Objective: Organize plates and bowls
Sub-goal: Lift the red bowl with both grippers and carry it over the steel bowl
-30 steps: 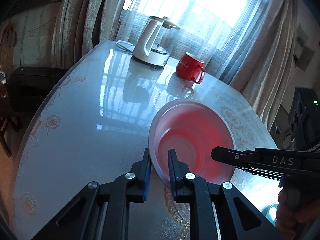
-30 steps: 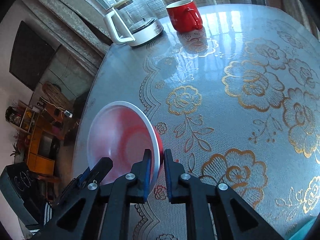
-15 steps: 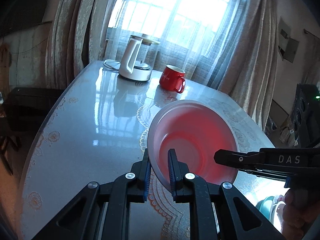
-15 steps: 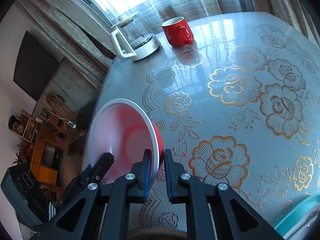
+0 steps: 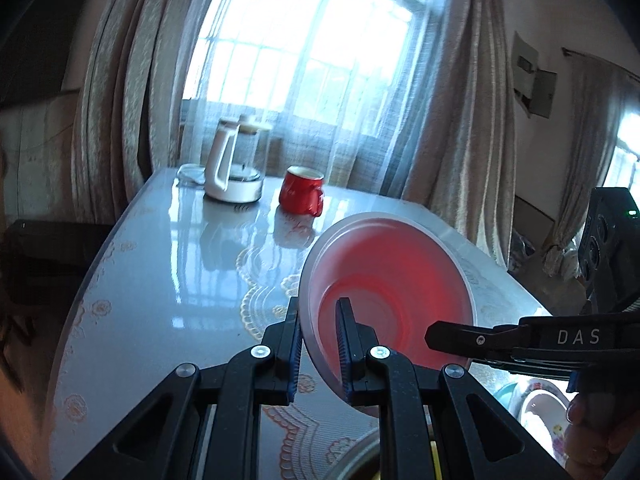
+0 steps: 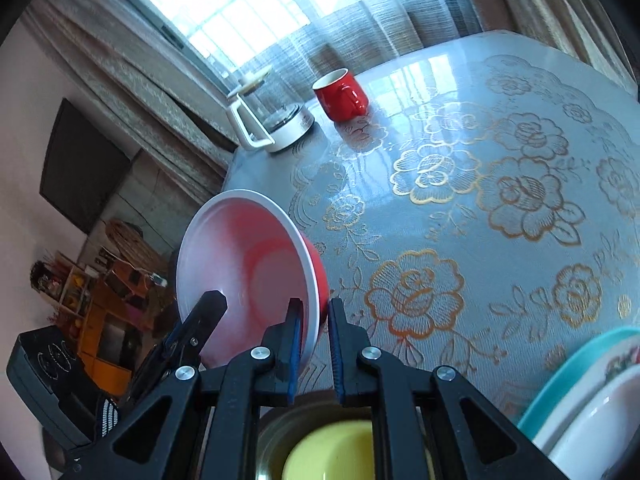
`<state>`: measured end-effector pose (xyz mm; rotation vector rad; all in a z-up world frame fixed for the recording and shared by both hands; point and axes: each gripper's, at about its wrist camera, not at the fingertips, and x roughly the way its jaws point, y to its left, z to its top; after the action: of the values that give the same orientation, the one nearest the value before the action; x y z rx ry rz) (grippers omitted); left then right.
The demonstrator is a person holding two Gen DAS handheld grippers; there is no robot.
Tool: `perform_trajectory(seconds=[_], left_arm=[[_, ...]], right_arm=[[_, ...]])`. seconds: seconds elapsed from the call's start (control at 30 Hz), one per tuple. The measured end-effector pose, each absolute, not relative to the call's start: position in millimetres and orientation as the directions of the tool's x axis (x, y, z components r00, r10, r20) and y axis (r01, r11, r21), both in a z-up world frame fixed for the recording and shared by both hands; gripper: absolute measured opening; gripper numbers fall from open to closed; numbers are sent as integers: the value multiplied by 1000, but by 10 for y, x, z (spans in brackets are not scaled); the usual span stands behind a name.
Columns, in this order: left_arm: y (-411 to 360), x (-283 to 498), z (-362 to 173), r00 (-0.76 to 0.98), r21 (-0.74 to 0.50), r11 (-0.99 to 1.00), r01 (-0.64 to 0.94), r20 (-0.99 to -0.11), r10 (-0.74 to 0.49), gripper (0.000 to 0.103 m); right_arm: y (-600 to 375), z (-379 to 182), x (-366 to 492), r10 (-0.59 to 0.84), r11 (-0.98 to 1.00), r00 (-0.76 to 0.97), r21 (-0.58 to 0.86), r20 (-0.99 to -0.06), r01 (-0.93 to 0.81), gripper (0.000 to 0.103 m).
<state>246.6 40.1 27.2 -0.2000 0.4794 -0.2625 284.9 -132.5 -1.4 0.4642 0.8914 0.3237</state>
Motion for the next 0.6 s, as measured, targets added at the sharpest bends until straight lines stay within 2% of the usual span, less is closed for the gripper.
perform_trajectory(seconds=[0.6], left_arm=[[263, 1548, 337, 858, -206, 961, 184, -443, -259, 16]], right_arm=[[-1494, -25, 1974, 540, 795, 586, 595, -604, -119, 13]])
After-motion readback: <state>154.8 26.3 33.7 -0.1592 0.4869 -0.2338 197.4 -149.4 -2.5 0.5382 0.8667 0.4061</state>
